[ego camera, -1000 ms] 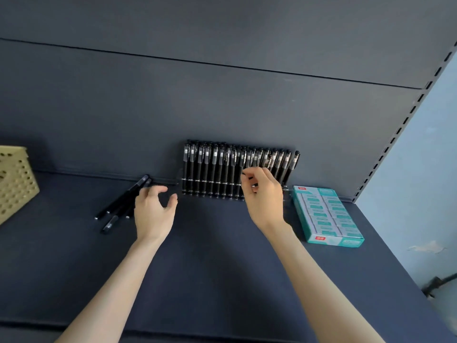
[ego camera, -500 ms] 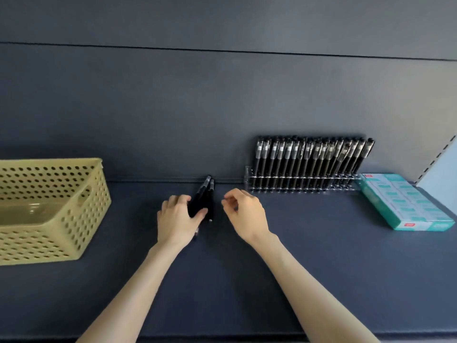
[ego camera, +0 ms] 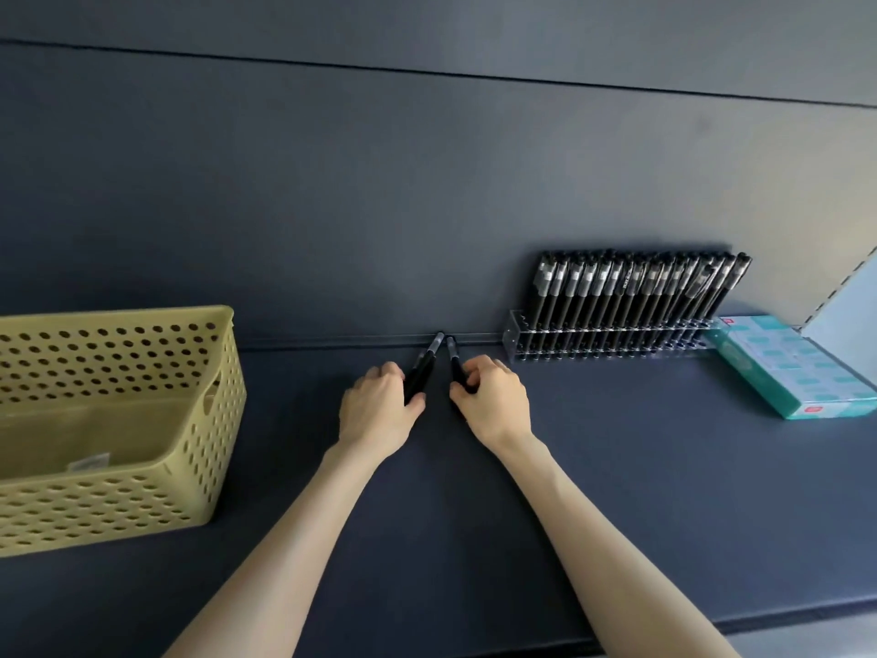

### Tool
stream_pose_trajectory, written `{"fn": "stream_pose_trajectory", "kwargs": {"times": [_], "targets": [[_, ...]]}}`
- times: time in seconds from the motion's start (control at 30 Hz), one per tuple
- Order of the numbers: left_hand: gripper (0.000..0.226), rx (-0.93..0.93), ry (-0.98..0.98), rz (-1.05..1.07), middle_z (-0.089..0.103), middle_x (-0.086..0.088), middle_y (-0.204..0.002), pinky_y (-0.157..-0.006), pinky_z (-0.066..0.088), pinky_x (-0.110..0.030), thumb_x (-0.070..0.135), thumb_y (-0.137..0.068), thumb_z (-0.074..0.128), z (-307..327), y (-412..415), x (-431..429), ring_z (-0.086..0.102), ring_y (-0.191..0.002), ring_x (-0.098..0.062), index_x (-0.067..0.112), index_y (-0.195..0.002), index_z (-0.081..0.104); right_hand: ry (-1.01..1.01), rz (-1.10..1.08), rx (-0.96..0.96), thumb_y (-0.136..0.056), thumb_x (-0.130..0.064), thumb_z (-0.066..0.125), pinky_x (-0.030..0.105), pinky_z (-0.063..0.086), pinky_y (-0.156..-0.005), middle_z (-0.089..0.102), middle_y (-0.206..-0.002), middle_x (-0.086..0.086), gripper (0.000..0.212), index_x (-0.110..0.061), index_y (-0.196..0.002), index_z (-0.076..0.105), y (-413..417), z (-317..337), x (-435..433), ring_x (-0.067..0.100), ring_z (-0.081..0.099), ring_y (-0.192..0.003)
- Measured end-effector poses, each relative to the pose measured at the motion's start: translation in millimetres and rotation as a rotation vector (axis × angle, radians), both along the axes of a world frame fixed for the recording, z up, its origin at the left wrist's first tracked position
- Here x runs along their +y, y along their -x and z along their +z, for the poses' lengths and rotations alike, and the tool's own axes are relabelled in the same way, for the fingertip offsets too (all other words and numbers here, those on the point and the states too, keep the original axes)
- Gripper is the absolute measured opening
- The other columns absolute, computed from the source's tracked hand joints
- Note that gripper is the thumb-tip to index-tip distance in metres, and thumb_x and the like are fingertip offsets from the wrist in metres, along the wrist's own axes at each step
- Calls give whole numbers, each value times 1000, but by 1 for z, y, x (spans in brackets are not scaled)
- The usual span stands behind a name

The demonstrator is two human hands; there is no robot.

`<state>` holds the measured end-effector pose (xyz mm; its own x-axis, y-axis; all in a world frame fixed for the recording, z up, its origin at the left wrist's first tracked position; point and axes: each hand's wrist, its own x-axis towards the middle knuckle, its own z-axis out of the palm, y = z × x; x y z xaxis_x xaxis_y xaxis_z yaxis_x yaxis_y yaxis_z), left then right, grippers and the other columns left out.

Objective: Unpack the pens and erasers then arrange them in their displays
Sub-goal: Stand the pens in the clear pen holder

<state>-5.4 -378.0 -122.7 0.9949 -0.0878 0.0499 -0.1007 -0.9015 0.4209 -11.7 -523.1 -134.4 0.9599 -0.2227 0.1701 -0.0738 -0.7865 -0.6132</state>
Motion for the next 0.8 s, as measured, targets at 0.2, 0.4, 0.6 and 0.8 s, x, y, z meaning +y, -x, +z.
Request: {"fn": "stream_pose_trajectory", "kwargs": {"times": [0.2,0.4,0.6,0.8], "targets": [[41,33,-177,-67,62,-15,-112,-74,43,-35,37,-95,49,3,-13,-1,60,-101,-33,0,-111,46,71,-59,21,-87,-34,60,28,37,-68,63,-97,5,25,-11,-96,60,-4,0,6,27,57,-91],[47,55,-400,-96,58,-17,-121,-80,36,-34,37,-96,46,6,-18,-10,57,-109,-32,-3,-120,43,-28,-97,83,-87,-33,57,29,40,-67,66,-82,4,20,-14,-88,64,0,9,-5,30,59,-84],[38,94,-547,-121,56,-15,-117,-88,38,-34,24,-95,50,11,-11,-17,55,-111,-31,-1,-123,45,-245,-19,83,-93,-26,52,28,44,-66,69,-80,3,16,-12,-91,59,14,10,-33,20,60,-78],[20,122,-148,-134,44,-5,-76,-67,39,-38,22,-102,34,16,15,-50,55,-84,-36,6,-90,40,-461,88,-10,-96,-14,47,7,39,-52,61,-70,-6,5,-14,-92,49,35,14,-87,-2,51,-51]]}}
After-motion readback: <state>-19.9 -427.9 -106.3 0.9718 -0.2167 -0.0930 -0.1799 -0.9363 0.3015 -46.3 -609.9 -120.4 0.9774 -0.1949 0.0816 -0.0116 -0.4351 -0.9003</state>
